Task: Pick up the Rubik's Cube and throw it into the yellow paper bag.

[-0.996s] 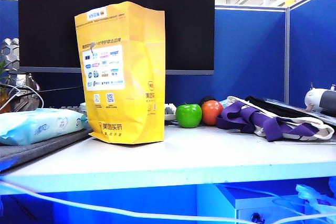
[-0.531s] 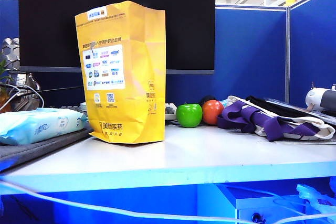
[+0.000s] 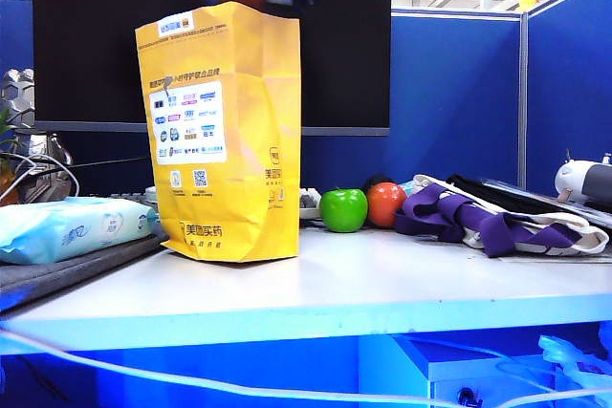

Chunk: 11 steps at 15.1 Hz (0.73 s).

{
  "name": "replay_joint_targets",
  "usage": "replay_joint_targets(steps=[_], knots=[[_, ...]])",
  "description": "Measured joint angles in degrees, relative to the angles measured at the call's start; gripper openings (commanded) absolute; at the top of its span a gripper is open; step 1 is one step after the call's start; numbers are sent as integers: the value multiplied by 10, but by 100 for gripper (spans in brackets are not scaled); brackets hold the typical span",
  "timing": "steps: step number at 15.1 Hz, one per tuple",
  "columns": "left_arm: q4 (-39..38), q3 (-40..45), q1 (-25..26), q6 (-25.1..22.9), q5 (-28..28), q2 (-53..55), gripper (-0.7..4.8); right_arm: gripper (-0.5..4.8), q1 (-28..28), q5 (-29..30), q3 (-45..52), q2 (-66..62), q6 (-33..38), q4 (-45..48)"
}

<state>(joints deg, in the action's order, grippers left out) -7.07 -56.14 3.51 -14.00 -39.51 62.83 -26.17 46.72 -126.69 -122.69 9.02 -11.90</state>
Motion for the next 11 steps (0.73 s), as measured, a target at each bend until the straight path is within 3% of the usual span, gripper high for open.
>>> replay_joint_targets(steps=[5, 6, 7, 9, 11], knots=[[1, 0, 0, 8, -2, 0, 236, 479, 3, -7, -2, 0, 3, 0], [2, 0, 0, 8, -22, 0, 236, 357, 7, -7, -2, 3, 13, 0], [10, 0, 0, 8, -51, 0, 236, -41, 15, -3, -2, 14, 19, -10], [20, 0, 0, 17, -73, 0, 236, -5, 52, 21, -2, 50, 5, -48], [22, 0, 0, 34, -79, 0, 236, -5, 98, -22, -3, 110, -28, -116]])
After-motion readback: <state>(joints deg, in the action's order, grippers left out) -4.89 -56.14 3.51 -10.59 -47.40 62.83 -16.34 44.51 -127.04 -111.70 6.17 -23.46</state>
